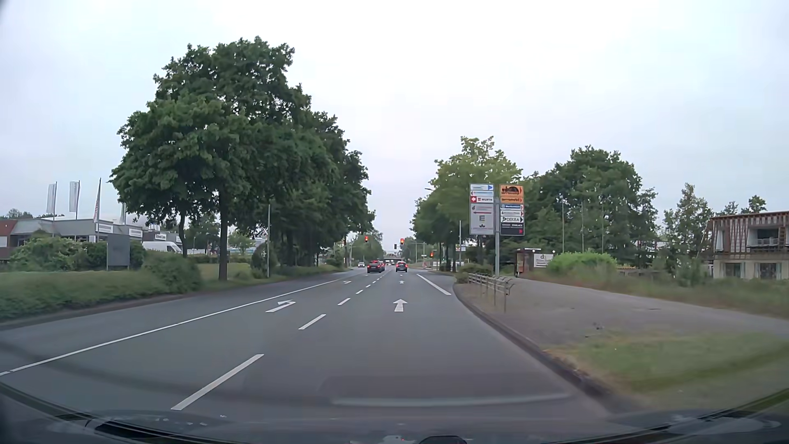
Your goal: Follow the waypoints while adhering to traffic rules and regulations
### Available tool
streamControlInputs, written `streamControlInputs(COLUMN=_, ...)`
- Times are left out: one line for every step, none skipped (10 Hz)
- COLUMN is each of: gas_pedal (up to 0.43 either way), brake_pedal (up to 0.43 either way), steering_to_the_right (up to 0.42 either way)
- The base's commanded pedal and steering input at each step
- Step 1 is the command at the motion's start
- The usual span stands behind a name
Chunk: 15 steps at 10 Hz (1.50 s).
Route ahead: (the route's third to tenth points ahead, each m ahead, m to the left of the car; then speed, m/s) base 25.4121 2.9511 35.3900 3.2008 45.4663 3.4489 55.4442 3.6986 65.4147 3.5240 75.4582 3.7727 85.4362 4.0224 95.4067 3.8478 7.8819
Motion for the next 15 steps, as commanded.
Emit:
streamControlInputs(gas_pedal=0.11, brake_pedal=0.0, steering_to_the_right=-0.012)
streamControlInputs(gas_pedal=0.11, brake_pedal=0.0, steering_to_the_right=-0.012)
streamControlInputs(gas_pedal=0.11, brake_pedal=0.0, steering_to_the_right=-0.012)
streamControlInputs(gas_pedal=0.11, brake_pedal=0.0, steering_to_the_right=-0.012)
streamControlInputs(gas_pedal=0.11, brake_pedal=0.0, steering_to_the_right=-0.012)
streamControlInputs(gas_pedal=0.11, brake_pedal=0.0, steering_to_the_right=-0.011)
streamControlInputs(gas_pedal=0.11, brake_pedal=0.0, steering_to_the_right=-0.01)
streamControlInputs(gas_pedal=0.11, brake_pedal=0.0, steering_to_the_right=-0.01)
streamControlInputs(gas_pedal=0.11, brake_pedal=0.0, steering_to_the_right=-0.006)
streamControlInputs(gas_pedal=0.11, brake_pedal=0.0, steering_to_the_right=-0.002)
streamControlInputs(gas_pedal=0.13, brake_pedal=0.0, steering_to_the_right=0.0)
streamControlInputs(gas_pedal=0.138, brake_pedal=0.0, steering_to_the_right=0.0)
streamControlInputs(gas_pedal=0.138, brake_pedal=0.0, steering_to_the_right=0.0)
streamControlInputs(gas_pedal=0.138, brake_pedal=0.0, steering_to_the_right=0.0)
streamControlInputs(gas_pedal=0.138, brake_pedal=0.0, steering_to_the_right=0.001)
